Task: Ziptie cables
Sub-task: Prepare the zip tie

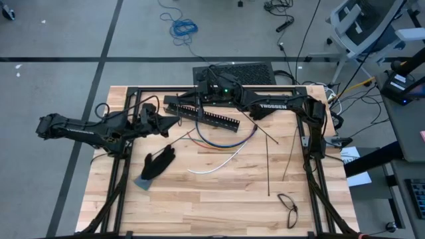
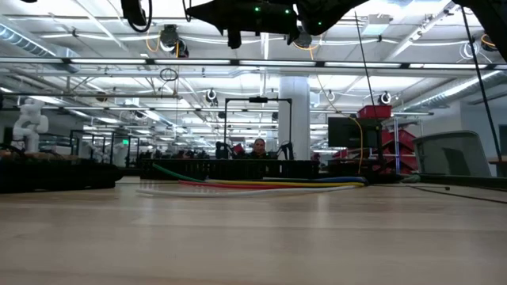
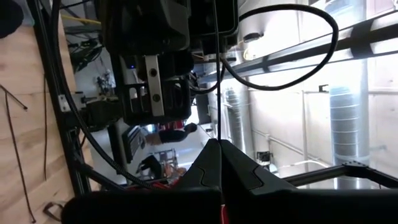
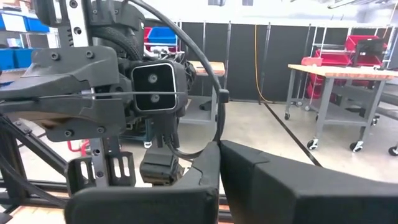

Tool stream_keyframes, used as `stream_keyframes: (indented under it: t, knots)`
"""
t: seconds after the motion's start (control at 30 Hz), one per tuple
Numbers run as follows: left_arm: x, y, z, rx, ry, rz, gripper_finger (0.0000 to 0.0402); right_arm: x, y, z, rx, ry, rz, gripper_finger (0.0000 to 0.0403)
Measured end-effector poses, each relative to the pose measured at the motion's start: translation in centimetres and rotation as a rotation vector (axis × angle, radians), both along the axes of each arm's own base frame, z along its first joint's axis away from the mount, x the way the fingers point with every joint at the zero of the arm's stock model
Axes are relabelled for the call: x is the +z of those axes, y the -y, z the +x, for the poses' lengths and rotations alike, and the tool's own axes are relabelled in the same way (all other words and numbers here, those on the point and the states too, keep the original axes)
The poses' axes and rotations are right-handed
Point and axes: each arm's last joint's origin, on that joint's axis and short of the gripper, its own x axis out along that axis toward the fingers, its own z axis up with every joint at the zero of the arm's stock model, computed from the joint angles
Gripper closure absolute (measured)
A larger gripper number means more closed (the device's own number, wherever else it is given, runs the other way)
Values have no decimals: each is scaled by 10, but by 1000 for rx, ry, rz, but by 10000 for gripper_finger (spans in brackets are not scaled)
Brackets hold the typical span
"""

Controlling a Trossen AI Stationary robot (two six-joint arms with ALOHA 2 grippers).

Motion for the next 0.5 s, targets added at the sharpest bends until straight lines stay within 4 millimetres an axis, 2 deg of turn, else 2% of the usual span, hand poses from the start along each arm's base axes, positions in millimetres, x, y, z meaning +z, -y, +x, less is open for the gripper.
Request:
stream_keyframes:
  t: [0.5]
  knots:
    - [0, -1, 0, 24, -5, -6, 401, 0, -6, 1, 32, 1, -23, 403]
